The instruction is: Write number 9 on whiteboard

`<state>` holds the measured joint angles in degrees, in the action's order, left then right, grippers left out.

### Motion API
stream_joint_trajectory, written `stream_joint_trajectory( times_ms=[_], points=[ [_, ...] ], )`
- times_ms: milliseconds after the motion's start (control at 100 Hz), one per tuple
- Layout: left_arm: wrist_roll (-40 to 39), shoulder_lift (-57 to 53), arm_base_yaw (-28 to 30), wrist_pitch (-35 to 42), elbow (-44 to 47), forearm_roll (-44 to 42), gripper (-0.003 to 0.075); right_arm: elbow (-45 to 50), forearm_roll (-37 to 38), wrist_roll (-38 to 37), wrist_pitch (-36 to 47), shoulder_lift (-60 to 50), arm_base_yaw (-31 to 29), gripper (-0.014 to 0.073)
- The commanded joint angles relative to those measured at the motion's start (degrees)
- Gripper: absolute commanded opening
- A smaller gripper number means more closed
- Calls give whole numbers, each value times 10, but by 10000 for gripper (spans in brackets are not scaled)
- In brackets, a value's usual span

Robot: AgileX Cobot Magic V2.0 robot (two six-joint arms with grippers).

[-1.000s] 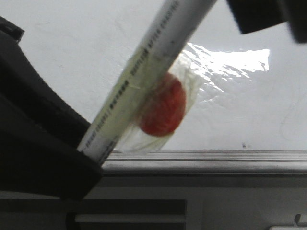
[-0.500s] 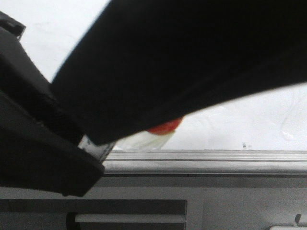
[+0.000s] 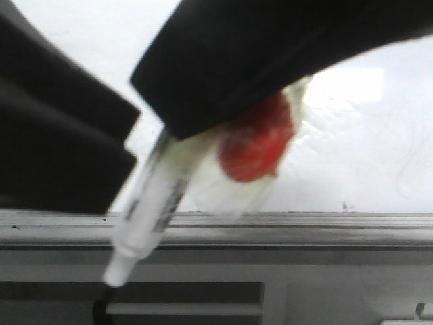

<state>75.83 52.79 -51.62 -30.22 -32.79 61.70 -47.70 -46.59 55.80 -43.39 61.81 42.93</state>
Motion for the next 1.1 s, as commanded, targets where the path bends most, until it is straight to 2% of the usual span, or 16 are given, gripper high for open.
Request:
stream_joint_trajectory(
  times_ms=[0,110,220,340,430,530,580,630,750,880,1020,1090],
  points=[
    [-42,-52,-3,28,-20,31,467,-75,105,-116,-55,-8,-13,-50],
    [-71,-120,-3,71,-20,30,470,-177,260,-232,-137,-10,-12,-48],
    [-114,-189,-3,150,-13,28,443,-221,380,-302,-132,-28,7,-37],
    [-140,-252,-3,241,15,31,388,-179,507,-375,-9,-70,61,-37],
    [-140,-286,-3,275,42,36,340,-95,605,-425,124,-107,99,-37],
    [-140,-312,-3,296,69,62,280,17,747,-531,277,-134,112,-37],
    [-140,-319,-3,299,81,73,249,51,823,-584,297,-138,106,-37],
    [-140,-322,-3,299,89,85,215,69,866,-631,287,-137,98,-37],
    [-140,-324,-3,296,100,94,131,77,917,-706,290,-136,69,-39],
    [-140,-324,-3,297,107,94,52,72,918,-755,342,-137,35,-39],
    [-140,-324,-3,297,110,94,-15,72,918,-781,339,-131,12,-40],
    [-139,-324,-3,297,110,93,-20,72,918,-782,339,-131,6,-40]
  ],
)
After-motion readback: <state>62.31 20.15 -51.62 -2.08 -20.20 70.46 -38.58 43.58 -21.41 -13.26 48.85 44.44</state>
